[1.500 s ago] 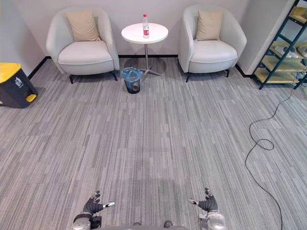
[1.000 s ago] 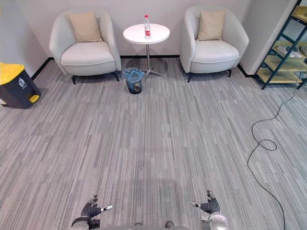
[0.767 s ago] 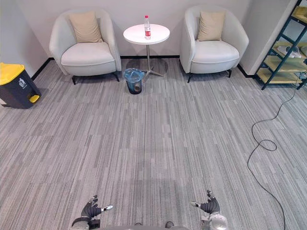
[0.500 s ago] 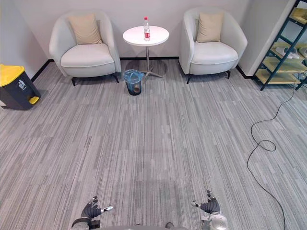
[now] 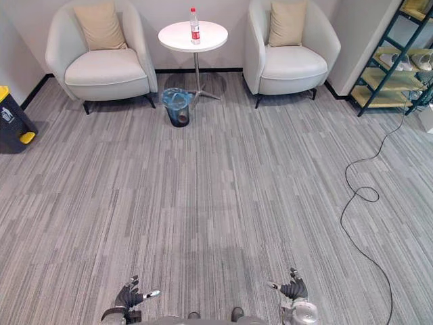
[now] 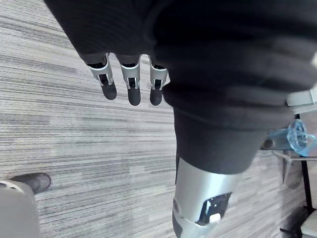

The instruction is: Gather rubbish on tea table into small bin, then transfer packed bag to large trash can.

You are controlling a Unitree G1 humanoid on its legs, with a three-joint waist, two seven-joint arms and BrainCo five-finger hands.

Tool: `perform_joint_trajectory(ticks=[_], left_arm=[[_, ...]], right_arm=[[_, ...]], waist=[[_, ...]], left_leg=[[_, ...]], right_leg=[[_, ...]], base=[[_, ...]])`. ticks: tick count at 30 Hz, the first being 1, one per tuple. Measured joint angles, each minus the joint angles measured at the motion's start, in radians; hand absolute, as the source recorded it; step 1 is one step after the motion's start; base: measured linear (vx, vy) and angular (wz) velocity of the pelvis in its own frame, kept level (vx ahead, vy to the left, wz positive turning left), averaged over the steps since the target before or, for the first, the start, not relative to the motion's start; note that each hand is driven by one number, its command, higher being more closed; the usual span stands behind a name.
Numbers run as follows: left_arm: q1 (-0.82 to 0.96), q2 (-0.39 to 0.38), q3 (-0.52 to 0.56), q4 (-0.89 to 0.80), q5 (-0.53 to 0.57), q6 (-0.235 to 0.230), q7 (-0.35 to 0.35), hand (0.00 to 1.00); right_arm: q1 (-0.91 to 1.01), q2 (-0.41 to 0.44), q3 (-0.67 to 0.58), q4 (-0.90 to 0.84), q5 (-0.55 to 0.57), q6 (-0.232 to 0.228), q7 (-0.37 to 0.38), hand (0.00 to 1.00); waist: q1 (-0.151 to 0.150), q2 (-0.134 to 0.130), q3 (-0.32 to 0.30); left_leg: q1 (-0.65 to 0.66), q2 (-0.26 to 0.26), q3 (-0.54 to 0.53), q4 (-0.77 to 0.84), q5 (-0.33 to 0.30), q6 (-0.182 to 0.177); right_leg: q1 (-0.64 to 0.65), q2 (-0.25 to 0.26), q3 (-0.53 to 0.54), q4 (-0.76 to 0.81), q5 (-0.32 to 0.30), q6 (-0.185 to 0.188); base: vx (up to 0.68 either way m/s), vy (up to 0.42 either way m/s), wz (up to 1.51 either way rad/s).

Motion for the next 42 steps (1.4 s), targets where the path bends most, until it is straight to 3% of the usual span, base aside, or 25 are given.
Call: perform_joint_trajectory(ticks=[2, 4, 6, 8, 13, 14, 15, 16, 18, 20, 21, 23, 24, 25, 28, 30, 31, 32, 33, 34, 35, 37, 40, 41, 42], left_arm=[[-0.005, 0.0, 0.0, -0.011, -0.001, 0.0, 0.0, 0.0], [-0.005, 0.002, -0.001, -0.02, -0.008, 0.0, 0.0, 0.0], [-0.005, 0.009, -0.002, -0.03, -0.008, 0.0, 0.0, 0.0], [-0.015, 0.023, -0.012, -0.035, -0.009, 0.002, 0.001, 0.0], [-0.041, 0.019, -0.014, -0.035, -0.018, 0.009, 0.003, 0.0], [-0.046, 0.022, -0.017, -0.035, -0.02, 0.008, 0.003, 0.0], [-0.046, 0.023, -0.018, -0.034, -0.02, 0.008, 0.003, 0.0], [-0.049, 0.013, -0.017, -0.026, -0.019, 0.009, 0.003, 0.0], [-0.062, -0.001, -0.018, -0.028, -0.019, 0.008, 0.004, 0.0], [-0.082, -0.019, -0.018, -0.028, -0.02, 0.008, 0.007, 0.0], [-0.088, -0.028, -0.017, -0.028, -0.02, 0.008, 0.008, 0.0], [-0.089, -0.036, -0.017, -0.03, -0.02, 0.007, 0.007, 0.0], [-0.089, -0.037, -0.017, -0.03, -0.02, 0.007, 0.007, 0.0], [-0.092, -0.038, -0.017, -0.03, -0.021, 0.008, 0.005, 0.0], [-0.111, -0.039, -0.017, -0.031, -0.022, 0.009, 0.005, 0.0], [-0.117, -0.042, -0.018, -0.031, -0.022, 0.012, 0.006, 0.0], [-0.117, -0.048, -0.021, -0.031, -0.022, 0.014, 0.007, 0.0], [-0.114, -0.063, -0.028, -0.031, -0.022, 0.014, 0.01, 0.0], [-0.112, -0.068, -0.034, -0.03, -0.021, 0.013, 0.013, 0.0], [-0.106, -0.067, -0.036, -0.029, -0.021, 0.016, 0.019, 0.0], [-0.102, -0.053, -0.035, -0.03, -0.021, 0.016, 0.021, 0.0], [-0.103, -0.05, -0.037, -0.029, -0.021, 0.016, 0.019, 0.0], [-0.091, -0.052, -0.036, -0.028, -0.021, 0.018, 0.019, 0.0], [-0.08, -0.045, -0.039, -0.028, -0.021, 0.018, 0.018, 0.0], [-0.069, -0.035, -0.046, -0.028, -0.021, 0.018, 0.019, 0.0]], right_arm=[[-0.004, 0.001, 0.001, 0.0, 0.001, 0.001, 0.0, 0.0], [-0.013, 0.002, 0.001, -0.001, 0.004, 0.001, 0.0, 0.0], [-0.016, 0.005, 0.003, -0.001, 0.008, 0.001, 0.0, 0.0], [-0.014, 0.003, 0.005, -0.001, 0.009, 0.005, 0.0, 0.0], [-0.045, -0.01, 0.006, -0.002, 0.01, 0.004, -0.001, 0.0], [-0.05, -0.011, 0.006, -0.002, 0.01, 0.004, -0.001, 0.0], [-0.049, -0.012, 0.007, -0.003, 0.01, 0.004, -0.002, 0.0], [-0.046, -0.021, 0.003, -0.002, 0.011, 0.005, -0.006, 0.0], [-0.055, -0.028, 0.002, -0.004, 0.015, 0.004, -0.006, 0.0], [-0.064, -0.029, 0.003, -0.003, 0.02, 0.004, -0.005, 0.0], [-0.06, -0.028, 0.009, -0.004, 0.032, 0.003, -0.005, 0.0], [-0.039, -0.023, 0.015, -0.004, 0.062, -0.002, -0.006, 0.0], [-0.041, -0.021, 0.015, -0.004, 0.068, -0.003, -0.007, 0.0], [-0.048, -0.02, 0.013, -0.004, 0.08, -0.005, -0.013, 0.0], [-0.072, -0.016, 0.004, -0.001, 0.094, -0.005, -0.022, 0.0], [-0.079, -0.008, 0.0, -0.002, 0.1, -0.005, -0.024, 0.0], [-0.07, -0.009, -0.005, -0.002, 0.104, -0.004, -0.025, 0.0], [-0.058, -0.02, -0.015, -0.002, 0.106, -0.005, -0.027, 0.0], [-0.053, -0.028, -0.015, 0.002, 0.106, -0.004, -0.029, 0.0], [-0.055, -0.02, -0.008, 0.011, 0.106, 0.004, -0.035, 0.0], [-0.057, -0.008, 0.004, 0.008, 0.106, 0.0, -0.04, 0.0], [-0.06, -0.007, 0.003, 0.009, 0.103, 0.0, -0.04, 0.0], [-0.069, -0.003, 0.005, 0.01, 0.087, 0.002, -0.036, 0.0], [-0.071, 0.004, 0.006, 0.01, 0.078, 0.002, -0.035, 0.0], [-0.072, 0.005, 0.01, 0.01, 0.075, 0.002, -0.03, 0.0]], waist=[[0.001, 0.0, 0.007], [0.002, 0.003, 0.018], [0.002, -0.007, 0.041], [-0.002, -0.008, 0.065], [-0.005, 0.006, 0.084], [-0.005, 0.003, 0.085], [-0.006, 0.0, 0.083], [-0.019, -0.002, 0.077], [-0.029, 0.023, 0.08], [-0.03, 0.036, 0.081], [-0.032, 0.05, 0.089], [-0.022, 0.046, 0.096], [-0.017, 0.042, 0.098], [-0.007, 0.026, 0.104], [0.017, 0.027, 0.113], [0.026, 0.014, 0.13], [0.025, 0.008, 0.134], [0.024, 0.042, 0.119], [0.028, 0.063, 0.116], [0.031, 0.061, 0.109], [0.033, 0.027, 0.103], [0.035, 0.002, 0.101], [0.064, 0.003, 0.098], [0.063, -0.002, 0.096], [0.055, -0.006, 0.094]], left_leg=[[-0.01, -0.002, 0.007, 0.036, -0.028, 0.006], [0.005, -0.008, 0.01, 0.066, -0.058, 0.013], [0.041, -0.017, 0.006, 0.061, -0.061, 0.014], [0.086, -0.025, -0.019, 0.059, -0.093, 0.034], [0.158, 0.017, -0.049, 0.009, -0.112, 0.001], [0.184, 0.028, -0.053, -0.002, -0.123, -0.027], [0.189, 0.028, -0.059, -0.009, -0.13, -0.039], [0.212, 0.048, -0.08, -0.012, -0.142, -0.059], [0.196, 0.077, -0.091, 0.016, -0.119, -0.099], [0.12, 0.109, -0.104, 0.215, -0.096, -0.137], [0.052, 0.147, -0.112, 0.44, -0.054, -0.152], [-0.062, 0.219, -0.104, 0.786, -0.019, -0.138], [-0.093, 0.233, -0.097, 0.845, -0.027, -0.125], [-0.163, 0.243, -0.094, 0.895, -0.039, -0.116], [-0.299, 0.239, -0.087, 0.804, -0.055, -0.092], [-0.323, 0.184, -0.075, 0.626, -0.054, -0.092], [-0.324, 0.136, -0.078, 0.44, -0.03, -0.114], [-0.318, 0.121, -0.103, 0.245, 0.028, -0.139], [-0.32, 0.123, -0.114, 0.201, 0.093, -0.111], [-0.306, 0.099, -0.118, 0.201, 0.149, -0.064], [-0.308, 0.062, -0.097, 0.204, 0.127, -0.044], [-0.324, 0.022, -0.071, 0.249, 0.069, -0.014], [-0.292, 0.006, -0.023, 0.276, -0.005, 0.006], [-0.251, -0.003, -0.012, 0.261, -0.027, 0.015], [-0.202, -0.01, -0.004, 0.253, -0.046, 0.033]], right_leg=[[-0.043, -0.008, -0.003, 0.107, -0.05, 0.021], [-0.121, -0.029, -0.034, 0.319, -0.095, 0.072], [-0.17, -0.046, -0.044, 0.483, -0.094, 0.075], [-0.242, -0.083, -0.097, 0.636, -0.147, 0.079], [-0.314, -0.075, -0.213, 0.437, -0.141, 0.029], [-0.312, -0.053, -0.22, 0.294, -0.052, 0.003], [-0.312, -0.052, -0.217, 0.264, 0.016, -0.022], [-0.307, -0.047, -0.23, 0.281, 0.068, -0.084], [-0.299, -0.032, -0.254, 0.28, 0.036, -0.109], [-0.24, -0.008, -0.267, 0.236, 0.011, -0.127], [-0.148, 0.021, -0.286, 0.169, 0.008, -0.133], [0.018, 0.06, -0.292, 0.068, -0.001, -0.147], [0.052, 0.065, -0.29, 0.047, -0.002, -0.15], [0.098, 0.068, -0.279, 0.012, -0.004, -0.152], [0.144, 0.058, -0.243, -0.022, -0.005, -0.149], [0.184, 0.018, -0.224, -0.026, -0.026, -0.119], [0.201, -0.008, -0.22, -0.03, -0.046, -0.092], [0.201, -0.001, -0.215, -0.034, -0.075, -0.068], [0.206, 0.011, -0.204, -0.031, -0.095, -0.06], [0.22, -0.007, -0.18, -0.027, -0.116, -0.036], [0.216, -0.046, -0.166, -0.025, -0.137, -0.011], [0.203, -0.094, -0.15, 0.005, -0.17, 0.003], [0.123, -0.134, -0.042, 0.21, -0.182, 0.019], [0.062, -0.147, -0.003, 0.37, -0.172, 0.054], [0.014, -0.16, 0.014, 0.528, -0.145, 0.145]], base=[[0.12, 0.08, -0.1], [0.16, 0.104, 0.0], [0.14, 0.063, 0.18], [0.2, 0.034, 0.26], [0.24, -0.05, 0.21], [0.33, -0.113, 0.13], [0.43, -0.171, 0.26], [0.41, -0.194, 0.3], [0.41, -0.218, 0.2], [0.44, -0.269, 0.13], [0.42, -0.226, 0.27], [0.39, -0.176, 0.17], [0.41, -0.178, -0.06], [0.31, -0.124, -0.17], [0.24, 0.01, -0.36], [0.3, 0.155, -0.28], [0.33, 0.242, -0.06], [0.27, 0.239, -0.09], [0.33, 0.271, -0.2], [0.36, 0.242, -0.16], [0.38, 0.207, -0.09], [0.41, 0.19, -0.09], [0.38, 0.18, -0.37], [0.52, 0.2, -0.22], [0.55, 0.142, -0.09]])
